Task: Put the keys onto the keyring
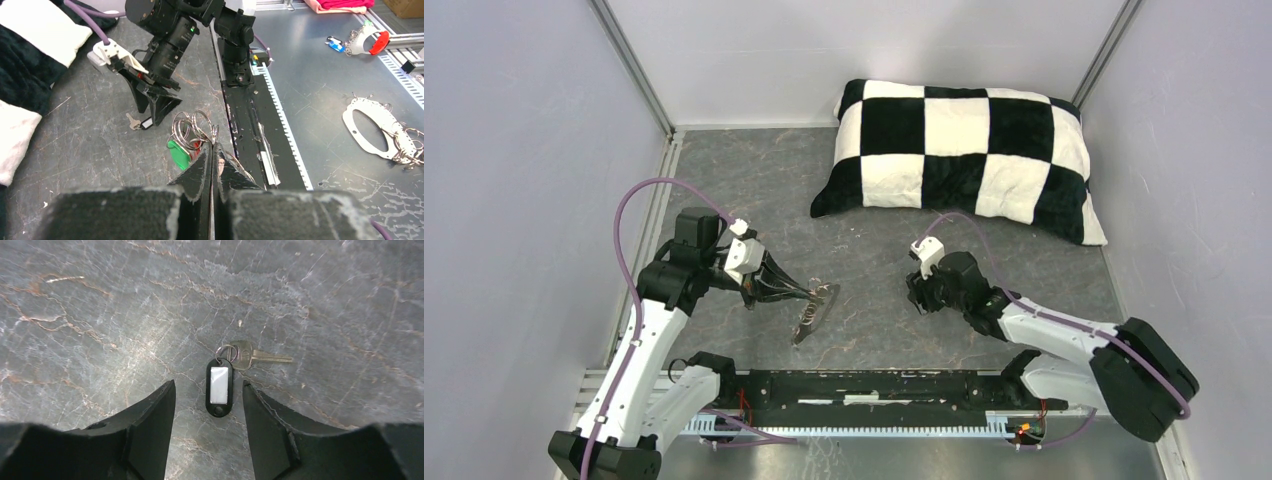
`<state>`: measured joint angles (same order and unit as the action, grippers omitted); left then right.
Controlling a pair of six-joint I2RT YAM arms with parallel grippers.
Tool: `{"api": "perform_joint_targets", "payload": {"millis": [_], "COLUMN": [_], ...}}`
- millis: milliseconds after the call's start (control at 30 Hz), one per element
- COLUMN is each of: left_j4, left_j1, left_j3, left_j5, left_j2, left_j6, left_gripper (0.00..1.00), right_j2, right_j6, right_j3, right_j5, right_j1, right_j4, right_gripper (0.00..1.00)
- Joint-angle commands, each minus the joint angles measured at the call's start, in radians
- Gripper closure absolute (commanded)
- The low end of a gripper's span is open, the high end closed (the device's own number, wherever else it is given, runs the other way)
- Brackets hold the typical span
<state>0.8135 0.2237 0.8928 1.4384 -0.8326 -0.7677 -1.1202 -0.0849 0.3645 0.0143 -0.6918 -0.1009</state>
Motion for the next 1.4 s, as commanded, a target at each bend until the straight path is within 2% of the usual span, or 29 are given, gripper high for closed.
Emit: {"api": "perform_joint_targets", "payload": {"millis": [0,200,400,667,767,867,1000,1167,1267,1367], "left_j4": [-0.008,-0.006,-0.006,-0.006,-0.004,-0.004,-0.004,-0.041,-0.045,-0.046], "left_j1": [-0.007,-0.007,-0.006,-0.007,-0.007,-0.006,-0.007,-0.007,-0.007,-0.007], "left_j3": [0.040,0.064,0.067,0.084,0.079,0.076,0.085,0.084,0.081,0.081], "left_j5": [0.022,0.021,0.014,0.008,0.011,0.011,0.017,0.017,0.016,0.013], "left_j2": [-0.007,-0.027,-0.031,-0.036,-0.038,-0.036,-0.040,-0.045,-0.045,-0.045], "left_j6": [0.028,0.021,0.018,0.011,0.009,0.011,0.022,0.065,0.073,0.077], "left_gripper": [0.98,0.98,0.98,0.98,0.98,0.98,0.98,0.98,0.98,0.98], "right_j2": [-0.068,-0.129,-0.200,-0.213,-0.224,-0.150,-0.033,-0.093,-0.133,-0.162], "right_j6": [-0.039,-0.030,-0.083,-0.237,-0.263,-0.237,-0.142,-0.050,-0.005,0.019], "right_j3": [-0.019,-0.009,0.005,-0.028,0.002,0.033,0.094,0.163,0.145,0.122], "right_j5": [0.026,0.042,0.217,0.286,0.272,0.223,0.131,0.106,0.074,0.103], "right_j1": [0.004,0.027,0.026,-0.122,-0.168,-0.129,-0.006,0.053,0.064,0.083], "right_j4": [-0.144,-0.158,-0.225,-0.335,-0.294,-0.196,-0.083,-0.035,-0.067,-0.101], "right_gripper": [0.41,0.40,0.47,0.48,0.50,0.50,0.48,0.46,0.46,0.47]}}
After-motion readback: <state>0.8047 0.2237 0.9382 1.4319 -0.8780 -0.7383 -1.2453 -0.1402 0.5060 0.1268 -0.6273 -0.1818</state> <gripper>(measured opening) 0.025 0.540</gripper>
